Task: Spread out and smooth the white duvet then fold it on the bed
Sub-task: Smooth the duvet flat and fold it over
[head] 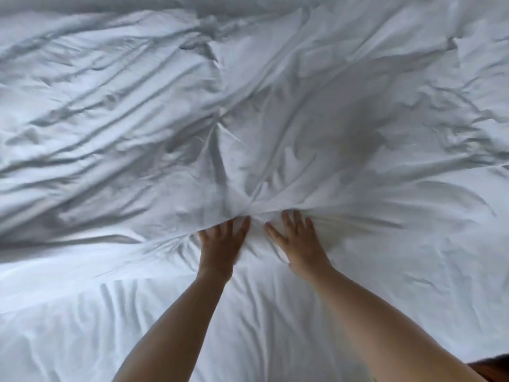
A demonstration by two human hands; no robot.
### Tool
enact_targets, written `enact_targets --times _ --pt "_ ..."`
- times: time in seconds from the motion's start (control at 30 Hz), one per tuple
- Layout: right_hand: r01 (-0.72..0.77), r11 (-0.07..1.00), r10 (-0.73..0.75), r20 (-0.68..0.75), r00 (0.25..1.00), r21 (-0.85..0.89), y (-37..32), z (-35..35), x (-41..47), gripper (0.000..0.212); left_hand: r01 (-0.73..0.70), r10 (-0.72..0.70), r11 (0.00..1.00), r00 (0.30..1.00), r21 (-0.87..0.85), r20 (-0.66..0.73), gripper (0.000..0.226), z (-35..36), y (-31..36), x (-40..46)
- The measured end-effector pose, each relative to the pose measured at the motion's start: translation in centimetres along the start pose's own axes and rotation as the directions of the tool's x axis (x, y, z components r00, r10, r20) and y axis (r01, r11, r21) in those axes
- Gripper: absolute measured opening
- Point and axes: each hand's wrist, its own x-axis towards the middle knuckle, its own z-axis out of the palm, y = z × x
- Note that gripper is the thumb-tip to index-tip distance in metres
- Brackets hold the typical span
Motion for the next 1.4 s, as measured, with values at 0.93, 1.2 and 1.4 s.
enact_targets --times 0.93,1.2,1.4 --pt "0.157 0.961 -0.127 -0.138 0.982 0.227 -3.2 -3.3 -21.3 0.032 0.027 -0.029 1.000 0.978 -0.015 -0.207 0.065 -2.7 7.0 -21.4" --pt "0.163 0.974 -0.159 -0.041 0.987 0.158 0.3 0.8 -18.3 0.064 -0.001 -0.007 0.995 0.997 -0.102 -0.078 0.065 -2.1 9.9 -18.5" --pt "0.057 0.982 -0.036 -0.118 0.992 0.178 6.1 -1.9 -13.8 0.071 -0.107 0.089 0.992 0.970 -0.069 -0.225 0.072 -6.5 8.7 -11.1"
